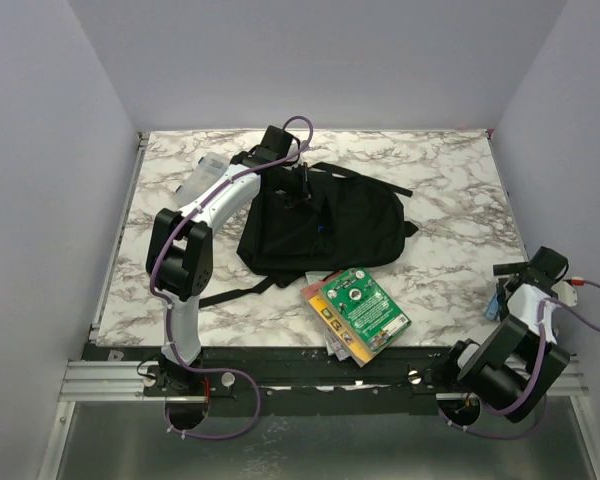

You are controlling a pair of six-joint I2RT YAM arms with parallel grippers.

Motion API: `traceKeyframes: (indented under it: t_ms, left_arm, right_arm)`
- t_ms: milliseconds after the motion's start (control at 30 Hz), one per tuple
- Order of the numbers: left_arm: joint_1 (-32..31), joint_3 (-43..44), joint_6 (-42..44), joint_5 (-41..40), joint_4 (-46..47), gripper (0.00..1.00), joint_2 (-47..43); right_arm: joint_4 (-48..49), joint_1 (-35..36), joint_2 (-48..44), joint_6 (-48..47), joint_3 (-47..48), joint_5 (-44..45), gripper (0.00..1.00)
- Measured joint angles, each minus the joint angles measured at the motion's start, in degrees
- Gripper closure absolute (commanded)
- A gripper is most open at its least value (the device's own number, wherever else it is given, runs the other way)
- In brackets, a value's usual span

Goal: Pack the student bag
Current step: Move the stationery to the center of the board.

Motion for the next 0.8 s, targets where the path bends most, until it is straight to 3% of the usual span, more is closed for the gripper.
traceKeyframes:
  t_ms: [200,400,600,800]
  left_arm:
    - [0.0,-0.1,0.0,0.0,0.3,1.0,0.0]
    - [0.0,-0.2,-0.2,0.2,0.4,1.0,0.0]
    - [0.0,-0.6,-0.2,0.2,0.8,1.0,0.0]
    - [0.0,-0.6,-0.2,0.2,0.8,1.0,0.0]
  right_arm:
    - [-1.6,2.6,7.5,-1.0,5.5,0.8,0.0]
    - [-2.0,10.9,6.6,2.1,4.8,2.3,0.0]
    - [-2.1,11.5,7.1,3.0,4.9,2.6,0.01]
    - [-2.8,11.6,8.5,2.4,5.8,3.3,0.15]
